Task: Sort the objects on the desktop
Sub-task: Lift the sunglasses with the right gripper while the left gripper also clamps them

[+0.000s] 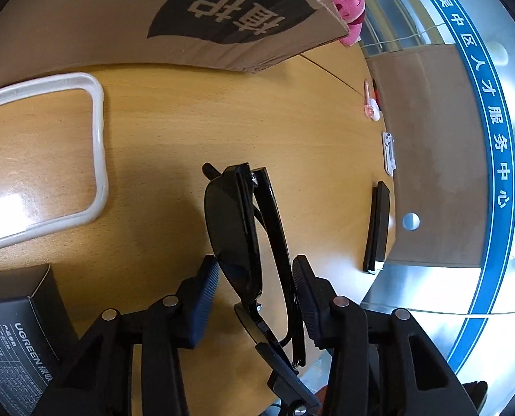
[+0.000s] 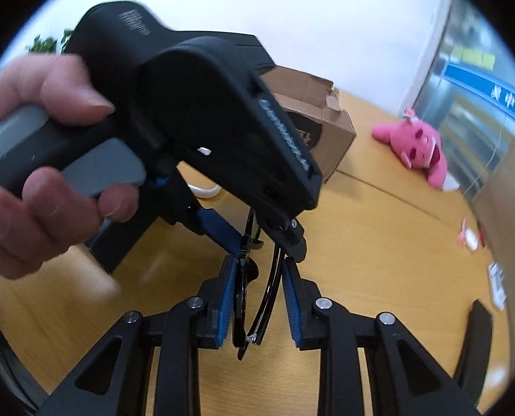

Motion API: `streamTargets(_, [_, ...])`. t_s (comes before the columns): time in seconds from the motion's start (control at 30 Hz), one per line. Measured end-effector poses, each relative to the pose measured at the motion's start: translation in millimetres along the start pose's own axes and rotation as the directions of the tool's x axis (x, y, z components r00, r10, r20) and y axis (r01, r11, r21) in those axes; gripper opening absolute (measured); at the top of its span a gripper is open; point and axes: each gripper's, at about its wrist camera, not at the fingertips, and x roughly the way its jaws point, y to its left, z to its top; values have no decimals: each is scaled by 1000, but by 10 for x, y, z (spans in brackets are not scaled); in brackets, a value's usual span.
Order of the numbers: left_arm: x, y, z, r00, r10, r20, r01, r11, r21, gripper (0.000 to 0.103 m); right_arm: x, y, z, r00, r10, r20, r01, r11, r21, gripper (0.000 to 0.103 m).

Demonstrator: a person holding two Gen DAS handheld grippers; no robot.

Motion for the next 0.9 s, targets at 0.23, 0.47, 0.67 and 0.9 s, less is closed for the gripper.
streamTargets(0.23, [-50,-79,-27,999,11,39,-12,999,35,31,70,6,29,1000,-14,-25,14,1000,18,42])
streamTargets(0.47, [-110,59,-35,999,-3,38,3,1000,1,30,100,-9,52,999,28,-29,-26,998,54,30])
streamTargets(0.67, [-222,48,-22,998,-4,63,3,1000,14,28,28,-50,136,1000,12,-6,-11,997,73,4])
streamTargets(0.9, [-598,-2,39,991,-5,133,-1,999,44,28,-35,-93,379,999,-4,44,0,996,87,4])
